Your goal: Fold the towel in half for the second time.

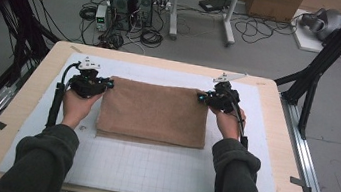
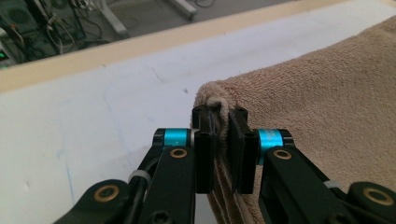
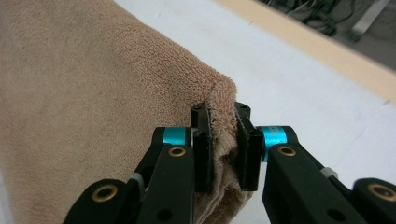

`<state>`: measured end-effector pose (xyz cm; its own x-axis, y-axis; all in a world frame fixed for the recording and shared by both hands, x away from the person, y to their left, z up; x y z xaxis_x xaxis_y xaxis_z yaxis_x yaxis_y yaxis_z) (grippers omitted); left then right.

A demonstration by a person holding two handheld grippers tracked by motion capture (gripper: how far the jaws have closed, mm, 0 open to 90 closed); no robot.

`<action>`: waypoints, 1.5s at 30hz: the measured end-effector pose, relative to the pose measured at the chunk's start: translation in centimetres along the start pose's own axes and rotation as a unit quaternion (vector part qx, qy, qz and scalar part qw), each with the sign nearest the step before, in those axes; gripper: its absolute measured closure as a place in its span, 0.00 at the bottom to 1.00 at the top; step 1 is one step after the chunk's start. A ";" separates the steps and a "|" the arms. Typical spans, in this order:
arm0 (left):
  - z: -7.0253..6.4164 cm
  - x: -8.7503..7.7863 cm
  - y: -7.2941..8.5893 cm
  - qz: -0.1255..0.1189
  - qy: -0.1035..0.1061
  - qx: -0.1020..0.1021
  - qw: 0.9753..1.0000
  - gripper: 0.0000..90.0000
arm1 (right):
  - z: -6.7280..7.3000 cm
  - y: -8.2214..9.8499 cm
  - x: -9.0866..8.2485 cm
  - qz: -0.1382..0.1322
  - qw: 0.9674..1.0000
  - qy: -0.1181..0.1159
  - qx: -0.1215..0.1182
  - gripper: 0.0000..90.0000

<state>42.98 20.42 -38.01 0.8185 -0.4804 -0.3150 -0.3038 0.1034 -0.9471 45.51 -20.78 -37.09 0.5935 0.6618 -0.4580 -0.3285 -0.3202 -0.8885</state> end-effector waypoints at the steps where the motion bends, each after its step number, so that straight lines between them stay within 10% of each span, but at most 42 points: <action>1: 0.2 0.2 -0.2 -0.003 0.002 -0.005 1.000 0.91 | -0.3 -0.2 0.1 -0.001 1.000 0.003 0.000 0.88; 5: 0.6 0.7 -0.1 0.006 -0.032 0.002 0.999 0.61 | -1.3 0.0 0.8 -0.015 0.999 0.032 0.026 0.62; 21: -0.7 -2.7 2.8 0.015 0.027 0.011 0.999 0.58 | 1.4 -0.1 -0.7 0.001 1.000 -0.005 0.029 0.48; 33: -1.2 -4.1 3.7 0.024 0.053 0.008 0.998 0.24 | 2.1 3.0 -1.5 0.010 0.999 -0.009 0.049 0.20; 45: -1.6 -5.4 3.9 0.014 0.054 0.014 0.998 0.06 | 2.8 3.8 -3.5 -0.012 0.999 -0.009 0.045 0.13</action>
<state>36.55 22.02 -39.86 0.7520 -0.5685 -0.3335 -0.3098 0.1418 -0.9402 40.12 -22.38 -38.83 0.5880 0.6813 -0.4359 -0.3797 -0.2434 -0.8925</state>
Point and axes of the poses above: each handheld gripper's, and its own axes: x roughly forward along the jaws, y roughly out of its underside, z roughly to its left, the point moved 2 cm from there along x, roughly forward along the jaws, and after that the axes turned 11 degrees about -z, right-handed, at the moved point
